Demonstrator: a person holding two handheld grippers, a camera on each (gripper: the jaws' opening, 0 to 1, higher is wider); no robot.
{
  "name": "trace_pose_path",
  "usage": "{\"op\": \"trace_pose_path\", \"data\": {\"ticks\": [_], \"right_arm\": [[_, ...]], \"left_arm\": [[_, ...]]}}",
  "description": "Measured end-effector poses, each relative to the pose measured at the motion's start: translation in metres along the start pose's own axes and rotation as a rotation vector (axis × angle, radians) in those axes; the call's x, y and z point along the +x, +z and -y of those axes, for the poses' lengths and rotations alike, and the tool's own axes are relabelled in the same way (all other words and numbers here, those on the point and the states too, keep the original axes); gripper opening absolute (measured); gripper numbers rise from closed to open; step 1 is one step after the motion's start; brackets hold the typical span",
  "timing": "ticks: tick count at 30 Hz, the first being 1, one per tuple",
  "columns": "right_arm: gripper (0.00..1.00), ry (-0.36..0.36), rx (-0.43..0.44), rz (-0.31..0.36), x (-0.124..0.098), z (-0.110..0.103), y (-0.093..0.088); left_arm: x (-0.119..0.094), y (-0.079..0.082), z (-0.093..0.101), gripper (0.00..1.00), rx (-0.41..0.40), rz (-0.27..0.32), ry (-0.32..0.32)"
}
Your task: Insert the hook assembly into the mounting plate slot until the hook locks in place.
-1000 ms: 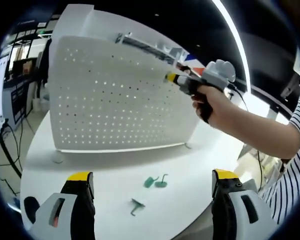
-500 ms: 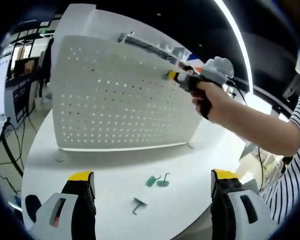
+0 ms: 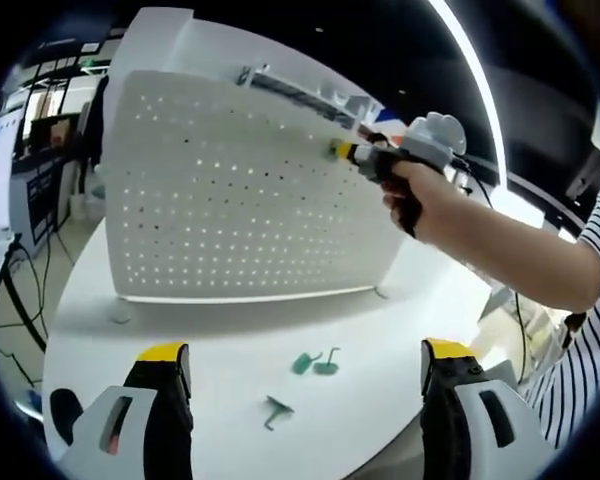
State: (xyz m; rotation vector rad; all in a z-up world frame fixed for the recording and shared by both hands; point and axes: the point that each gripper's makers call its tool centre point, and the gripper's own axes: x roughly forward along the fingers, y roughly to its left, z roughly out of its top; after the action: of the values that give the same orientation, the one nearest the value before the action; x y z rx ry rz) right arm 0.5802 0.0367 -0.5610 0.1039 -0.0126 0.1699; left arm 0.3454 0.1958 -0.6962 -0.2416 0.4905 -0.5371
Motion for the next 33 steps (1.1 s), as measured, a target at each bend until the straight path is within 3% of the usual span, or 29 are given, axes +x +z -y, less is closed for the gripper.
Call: {"op": "trace_pose_path", "data": {"ticks": [15, 18, 27, 29, 31, 33], "right_arm": [[0.00, -0.013, -0.037, -0.022, 0.0040, 0.0014, -0.0056], [0.00, -0.023, 0.003, -0.041, 0.0060, 0.0037, -0.0078], [0.01, -0.029, 0.002, -0.056, 0.0057, 0.0049, -0.0078], [0.02, -0.037, 0.030, -0.051, 0.0054, 0.0053, -0.0059], [0.08, -0.042, -0.007, -0.036, 0.0056, 0.0060, -0.0010], [0.08, -0.026, -0.012, -0.040, 0.0051, 0.0028, -0.0005]], "left_arm": [[-0.0006, 0.0000, -0.0009, 0.97, -0.003, -0.002, 0.000], [-0.0008, 0.0003, -0.0006, 0.97, -0.003, -0.001, 0.001], [-0.0033, 0.0000, -0.0043, 0.95, -0.027, 0.005, 0.009], [-0.0035, -0.0001, -0.0036, 0.95, -0.043, 0.007, 0.006], [-0.0042, 0.0001, -0.0042, 0.95, -0.045, 0.011, 0.008], [-0.0043, -0.0003, -0.0035, 0.95, -0.042, 0.009, 0.008]]}}
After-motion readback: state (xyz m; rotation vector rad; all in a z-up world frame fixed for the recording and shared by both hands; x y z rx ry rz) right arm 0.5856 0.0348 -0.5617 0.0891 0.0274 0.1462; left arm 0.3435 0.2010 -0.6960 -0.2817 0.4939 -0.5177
